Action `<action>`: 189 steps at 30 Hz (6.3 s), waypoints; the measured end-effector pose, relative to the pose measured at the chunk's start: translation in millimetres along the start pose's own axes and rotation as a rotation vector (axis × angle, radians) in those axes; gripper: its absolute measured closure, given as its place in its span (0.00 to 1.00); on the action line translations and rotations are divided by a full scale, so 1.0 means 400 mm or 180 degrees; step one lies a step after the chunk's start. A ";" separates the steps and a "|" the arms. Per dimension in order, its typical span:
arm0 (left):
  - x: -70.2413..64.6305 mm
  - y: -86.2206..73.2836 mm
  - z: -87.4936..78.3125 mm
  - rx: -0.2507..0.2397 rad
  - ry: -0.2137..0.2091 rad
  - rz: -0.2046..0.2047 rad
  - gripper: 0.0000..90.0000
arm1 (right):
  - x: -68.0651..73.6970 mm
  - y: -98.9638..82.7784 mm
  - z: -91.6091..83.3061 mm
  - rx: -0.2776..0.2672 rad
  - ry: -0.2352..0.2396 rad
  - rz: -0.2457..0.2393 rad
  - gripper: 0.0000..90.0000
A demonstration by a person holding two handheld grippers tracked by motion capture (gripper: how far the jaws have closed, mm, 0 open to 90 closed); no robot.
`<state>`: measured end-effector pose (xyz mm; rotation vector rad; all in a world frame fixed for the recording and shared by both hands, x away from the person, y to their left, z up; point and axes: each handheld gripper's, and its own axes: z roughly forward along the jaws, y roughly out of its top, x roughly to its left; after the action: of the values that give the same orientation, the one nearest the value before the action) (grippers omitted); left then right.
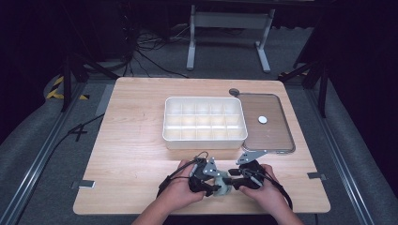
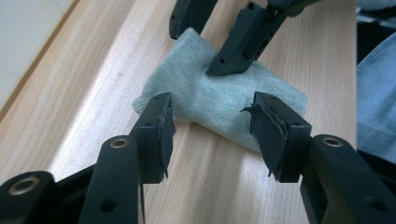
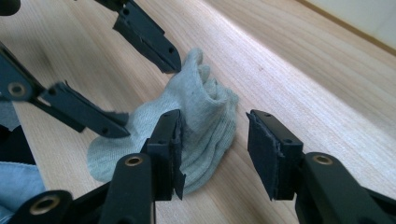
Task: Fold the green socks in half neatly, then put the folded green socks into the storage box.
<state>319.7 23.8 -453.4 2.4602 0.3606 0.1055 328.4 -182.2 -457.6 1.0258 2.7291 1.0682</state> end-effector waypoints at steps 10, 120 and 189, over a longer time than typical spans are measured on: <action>-0.011 -0.003 0.001 0.0026 0.0108 0.0019 0.55 | -0.030 0.009 0.015 0.0133 0.0248 0.0184 0.61; 0.156 -0.139 -0.188 -0.0435 0.0481 -0.1113 0.51 | -0.193 0.274 -0.162 -0.0386 -0.1001 -0.0697 0.86; 0.150 -0.163 -0.195 -0.0351 0.0493 -0.1176 0.50 | -0.211 0.357 -0.038 0.0663 -0.0823 -0.0323 0.47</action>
<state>349.6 136.2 -432.2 2.2418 0.8461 0.1546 471.6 -163.3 -374.4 0.9590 2.6843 0.5992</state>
